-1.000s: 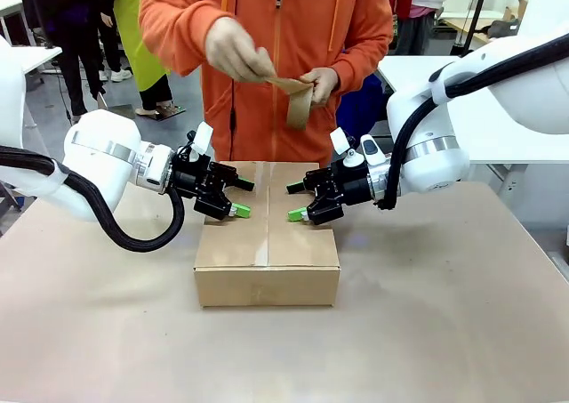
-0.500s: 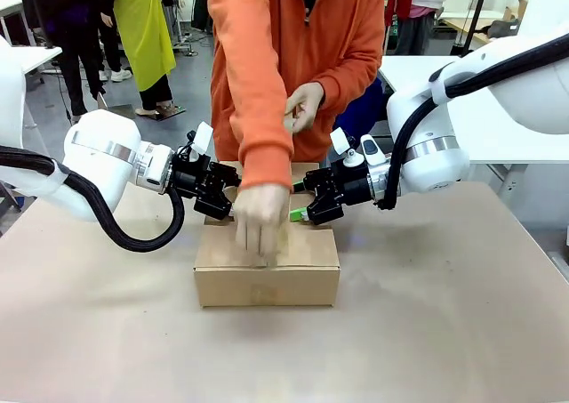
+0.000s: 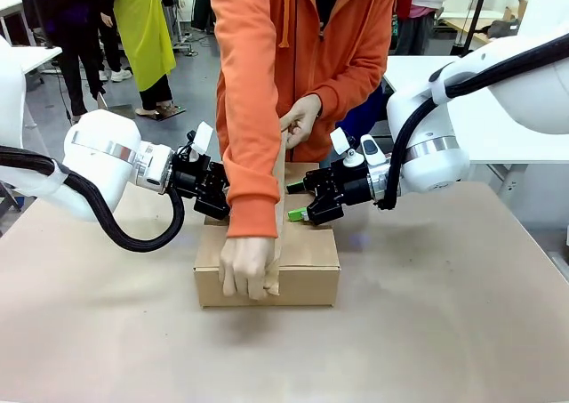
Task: Pack the gift set into the box.
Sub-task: Press and hold the closed box until the human finishes sealing it.
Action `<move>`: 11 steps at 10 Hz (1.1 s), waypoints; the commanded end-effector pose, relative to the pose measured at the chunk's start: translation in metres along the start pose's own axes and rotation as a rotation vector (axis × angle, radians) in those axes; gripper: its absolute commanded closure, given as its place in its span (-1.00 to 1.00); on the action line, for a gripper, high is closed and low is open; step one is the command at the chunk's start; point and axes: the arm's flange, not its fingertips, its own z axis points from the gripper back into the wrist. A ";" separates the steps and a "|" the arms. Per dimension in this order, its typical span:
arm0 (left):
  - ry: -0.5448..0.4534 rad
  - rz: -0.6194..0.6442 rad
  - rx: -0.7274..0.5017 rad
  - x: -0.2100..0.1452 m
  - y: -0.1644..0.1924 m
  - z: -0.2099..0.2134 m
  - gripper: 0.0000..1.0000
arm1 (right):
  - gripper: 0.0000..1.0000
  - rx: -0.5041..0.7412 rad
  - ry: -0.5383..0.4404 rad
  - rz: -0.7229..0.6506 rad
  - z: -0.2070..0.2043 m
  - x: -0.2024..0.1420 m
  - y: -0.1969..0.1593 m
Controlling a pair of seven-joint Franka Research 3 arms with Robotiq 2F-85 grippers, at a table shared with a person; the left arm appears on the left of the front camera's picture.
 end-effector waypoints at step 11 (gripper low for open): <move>0.005 -0.003 -0.014 -0.006 -0.002 -0.001 -1.00 | -1.00 -0.005 0.013 0.003 0.000 -0.002 0.001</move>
